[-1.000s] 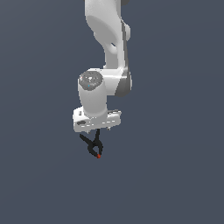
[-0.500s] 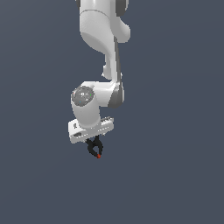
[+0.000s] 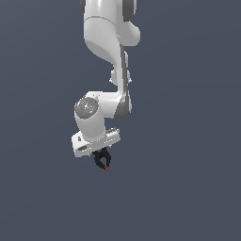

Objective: Pick up the object and move it to a goal position.

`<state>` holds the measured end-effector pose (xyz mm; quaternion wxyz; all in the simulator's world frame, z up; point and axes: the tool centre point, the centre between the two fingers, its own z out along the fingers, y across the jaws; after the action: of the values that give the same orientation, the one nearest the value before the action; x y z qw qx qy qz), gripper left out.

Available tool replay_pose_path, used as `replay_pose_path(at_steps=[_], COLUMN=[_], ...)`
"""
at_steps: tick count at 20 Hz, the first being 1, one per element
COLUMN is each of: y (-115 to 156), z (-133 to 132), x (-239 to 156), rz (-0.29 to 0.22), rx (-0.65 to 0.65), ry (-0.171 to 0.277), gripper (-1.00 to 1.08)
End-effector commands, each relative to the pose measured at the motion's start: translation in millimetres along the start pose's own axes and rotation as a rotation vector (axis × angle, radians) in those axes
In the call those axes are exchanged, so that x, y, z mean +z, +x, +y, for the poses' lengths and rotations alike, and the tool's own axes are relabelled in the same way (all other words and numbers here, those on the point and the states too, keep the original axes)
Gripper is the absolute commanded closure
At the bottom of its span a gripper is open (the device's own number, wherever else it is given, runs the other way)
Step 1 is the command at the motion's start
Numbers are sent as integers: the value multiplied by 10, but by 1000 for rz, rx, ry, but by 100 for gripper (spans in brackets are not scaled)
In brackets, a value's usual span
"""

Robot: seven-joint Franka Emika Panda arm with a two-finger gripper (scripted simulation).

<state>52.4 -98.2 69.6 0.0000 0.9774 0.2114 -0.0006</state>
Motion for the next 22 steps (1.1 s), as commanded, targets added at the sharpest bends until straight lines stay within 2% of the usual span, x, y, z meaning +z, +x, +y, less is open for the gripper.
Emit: replay_pose_path(at_steps=[1,11,17,18,22], y=[1,-7,5,5,5], z=[0,-3,4,4,4], x=[12,431,503,503,503], rz=[0,1,1,1,1], rx=[0,-4,-4,-4,-4], ry=[0,0,0,0,0], gripper=[-92,-92,-92,108,108])
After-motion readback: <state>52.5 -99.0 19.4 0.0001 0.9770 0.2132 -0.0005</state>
